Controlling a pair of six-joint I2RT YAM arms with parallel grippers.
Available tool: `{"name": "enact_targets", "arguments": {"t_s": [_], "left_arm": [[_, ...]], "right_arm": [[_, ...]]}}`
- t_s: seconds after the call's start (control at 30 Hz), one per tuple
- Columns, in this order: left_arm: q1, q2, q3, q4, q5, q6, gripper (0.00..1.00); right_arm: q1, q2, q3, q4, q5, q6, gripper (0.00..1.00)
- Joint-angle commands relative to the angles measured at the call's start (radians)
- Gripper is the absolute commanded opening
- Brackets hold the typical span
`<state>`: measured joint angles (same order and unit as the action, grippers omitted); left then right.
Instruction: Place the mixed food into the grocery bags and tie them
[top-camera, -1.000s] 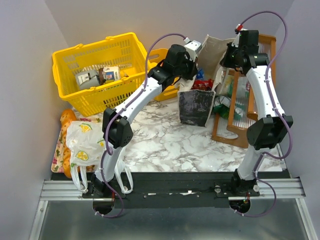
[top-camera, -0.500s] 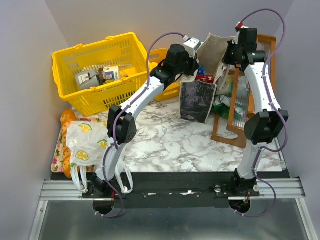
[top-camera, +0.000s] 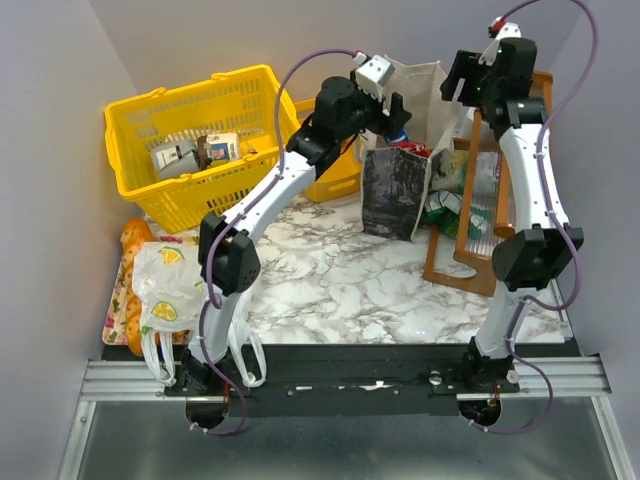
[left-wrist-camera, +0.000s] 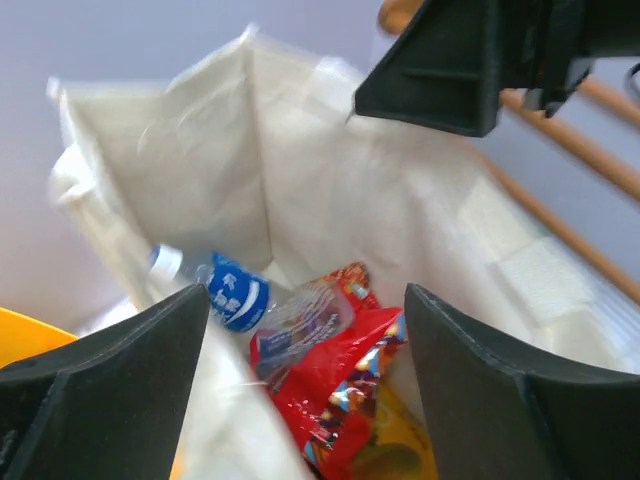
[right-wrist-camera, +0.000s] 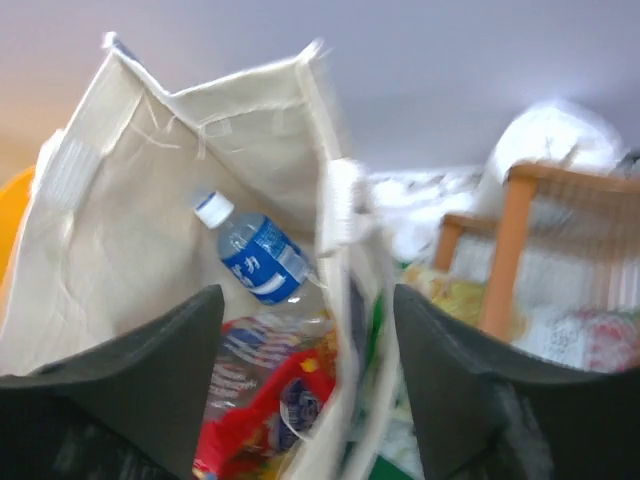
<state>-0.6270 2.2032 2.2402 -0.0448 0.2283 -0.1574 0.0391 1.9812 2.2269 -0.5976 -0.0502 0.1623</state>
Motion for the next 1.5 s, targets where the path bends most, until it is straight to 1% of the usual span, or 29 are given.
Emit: {"name": "enact_targets", "arguments": {"t_s": [0.0,0.03,0.1,0.13,0.17,0.23,0.27,0.3,0.33,0.37,0.4,0.43,0.47,0.5,0.53,0.57,0.6,0.63,0.67,0.7,0.73,0.77,0.8,0.87,0.9,1.0,1.17,1.33,1.47], "left_arm": [[-0.005,-0.247,-0.105,0.115,-0.020,0.091,0.99],[-0.005,-0.278,-0.134,0.117,-0.033,0.108,0.99],[0.000,-0.377,-0.240,0.132,-0.079,0.113,0.99],[0.006,-0.413,-0.281,0.138,-0.092,0.111,0.99],[0.010,-0.453,-0.369,0.149,-0.107,0.111,0.99],[0.021,-0.574,-0.471,0.157,-0.164,0.101,0.99],[0.033,-0.620,-0.587,0.166,-0.190,0.096,0.99],[0.039,-0.713,-0.656,0.180,-0.249,0.079,0.99],[0.052,-0.764,-0.727,0.189,-0.276,0.068,0.99],[0.088,-0.810,-0.848,0.187,-0.303,0.050,0.99],[0.110,-0.900,-0.904,0.162,-0.325,-0.006,0.99],[0.148,-0.942,-0.951,0.134,-0.342,-0.036,0.99],[0.180,-0.982,-1.022,0.094,-0.359,-0.065,0.99],[0.241,-1.055,-1.050,-0.008,-0.380,-0.083,0.99],[0.268,-1.092,-1.073,-0.065,-0.429,-0.108,0.99],[0.292,-1.129,-1.124,-0.155,-0.447,-0.116,0.99],[0.341,-1.210,-1.155,-0.185,-0.460,-0.120,0.99],[0.364,-1.252,-1.189,-0.208,-0.461,-0.125,0.99],[0.393,-1.292,-1.240,-0.261,-0.465,-0.125,0.99],[0.423,-1.351,-1.257,-0.295,-0.463,-0.123,0.99],[0.488,-1.373,-1.268,-0.329,-0.461,-0.117,0.99],[0.521,-1.390,-1.283,-0.361,-0.466,-0.099,0.99],[0.553,-1.411,-1.292,-0.400,-0.469,-0.088,0.99],[0.659,-1.421,-1.323,-0.405,-0.474,-0.076,0.99],[0.674,-1.422,-1.327,-0.402,-0.501,-0.077,0.99],[0.684,-1.424,-1.353,-0.357,-0.558,-0.077,0.99],[0.684,-1.438,-1.430,-0.290,-0.584,-0.051,0.99],[0.684,-1.462,-1.479,-0.253,-0.494,-0.057,0.99],[0.682,-1.462,-1.484,-0.250,-0.462,-0.068,0.99]], "right_arm": [[-0.007,-0.125,0.023,0.082,-0.109,-0.038,0.90],[-0.005,-0.139,0.023,0.082,-0.129,-0.044,0.95],[-0.005,-0.186,0.027,0.082,-0.172,-0.044,0.97],[-0.007,-0.202,0.024,0.084,-0.186,-0.038,0.97],[-0.007,-0.246,0.016,0.084,-0.200,-0.034,0.97],[0.004,-0.298,-0.030,0.093,-0.241,-0.008,0.97],[0.016,-0.327,-0.056,0.102,-0.253,-0.003,0.97],[0.034,-0.399,-0.088,0.128,-0.252,-0.004,0.96],[0.062,-0.433,-0.167,0.140,-0.235,-0.026,0.95],[0.141,-0.467,-0.202,0.150,-0.215,-0.041,0.95],[0.186,-0.526,-0.243,0.159,-0.176,-0.052,0.95],[0.230,-0.551,-0.321,0.185,-0.174,-0.050,0.95],[0.308,-0.579,-0.375,0.202,-0.186,-0.034,0.93],[0.347,-0.603,-0.422,0.222,-0.191,-0.014,0.92],[0.393,-0.646,-0.470,0.260,-0.186,0.011,0.90],[0.494,-0.662,-0.566,0.275,-0.172,0.016,0.90],[0.555,-0.673,-0.605,0.291,-0.154,0.022,0.90],[0.608,-0.677,-0.646,0.318,-0.136,0.042,0.89],[0.715,-0.671,-0.680,0.328,-0.132,0.051,0.88],[0.763,-0.662,-0.741,0.335,-0.122,0.063,0.88],[0.801,-0.650,-0.769,0.347,-0.105,0.107,0.87],[0.853,-0.624,-0.795,0.360,-0.115,0.143,0.86],[0.869,-0.611,-0.864,0.404,-0.129,0.179,0.84],[0.912,-0.561,-0.929,0.458,-0.181,0.267,0.81],[0.929,-0.541,-0.952,0.484,-0.186,0.284,0.80],[0.976,-0.439,-0.983,0.530,-0.191,0.339,0.79],[1.010,-0.302,-0.993,0.640,-0.195,0.453,0.79],[1.021,-0.176,-0.994,0.775,-0.232,0.606,0.79],[1.042,-0.088,-0.975,0.789,-0.166,0.651,0.76]]}}
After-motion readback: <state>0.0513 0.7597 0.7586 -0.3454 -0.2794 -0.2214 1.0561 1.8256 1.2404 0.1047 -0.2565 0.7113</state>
